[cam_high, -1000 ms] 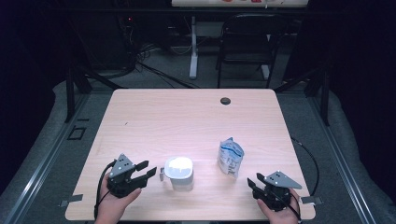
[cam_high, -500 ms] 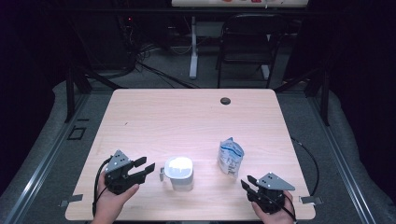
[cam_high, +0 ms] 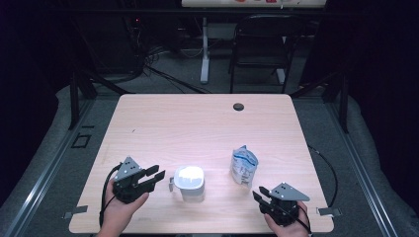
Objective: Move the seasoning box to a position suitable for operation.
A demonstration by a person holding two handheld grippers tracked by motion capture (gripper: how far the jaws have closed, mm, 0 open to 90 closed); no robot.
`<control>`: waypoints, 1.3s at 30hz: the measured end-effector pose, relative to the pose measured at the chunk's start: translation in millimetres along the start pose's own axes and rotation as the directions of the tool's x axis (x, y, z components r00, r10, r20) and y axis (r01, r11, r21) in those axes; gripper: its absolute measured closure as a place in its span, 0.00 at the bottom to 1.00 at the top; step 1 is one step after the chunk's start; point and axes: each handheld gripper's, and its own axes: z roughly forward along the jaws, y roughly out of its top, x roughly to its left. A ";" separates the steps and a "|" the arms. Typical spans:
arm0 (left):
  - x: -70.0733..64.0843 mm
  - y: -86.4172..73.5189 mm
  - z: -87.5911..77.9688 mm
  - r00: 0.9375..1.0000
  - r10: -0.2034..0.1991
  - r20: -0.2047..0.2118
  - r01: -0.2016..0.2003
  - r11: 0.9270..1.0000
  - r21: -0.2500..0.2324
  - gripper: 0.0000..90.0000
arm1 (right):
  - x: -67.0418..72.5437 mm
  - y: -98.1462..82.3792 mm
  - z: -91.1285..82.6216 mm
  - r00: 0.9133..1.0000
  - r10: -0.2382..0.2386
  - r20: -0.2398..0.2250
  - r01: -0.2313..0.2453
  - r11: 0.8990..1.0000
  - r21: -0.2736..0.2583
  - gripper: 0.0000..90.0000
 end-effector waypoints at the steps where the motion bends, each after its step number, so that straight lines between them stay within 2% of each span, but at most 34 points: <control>1: -1.8 2.2 0.5 1.000 0.008 0.005 -0.008 1.000 0.006 0.77 | 0.4 0.1 0.5 1.000 -0.002 -0.001 0.002 1.000 0.000 0.76; 8: -6.7 8.0 3.0 1.000 0.024 0.012 -0.024 1.000 0.009 0.83 | 0.7 -0.1 1.3 1.000 -0.006 0.005 0.006 1.000 0.004 0.75; 20: -14.3 13.1 7.6 0.997 0.048 0.064 -0.049 0.999 0.014 0.97 | 1.6 0.0 2.6 1.000 -0.007 0.003 0.007 1.000 -0.003 0.74; 23: -17.5 13.9 10.3 0.995 0.068 0.078 -0.071 0.997 0.026 1.00 | 1.5 0.1 3.1 1.000 -0.010 0.003 0.010 1.000 0.003 0.74; 39: -23.0 15.3 20.0 0.992 0.091 0.087 -0.096 0.994 0.057 1.00 | 2.4 -0.7 2.6 1.000 -0.015 0.001 0.015 1.000 0.001 0.74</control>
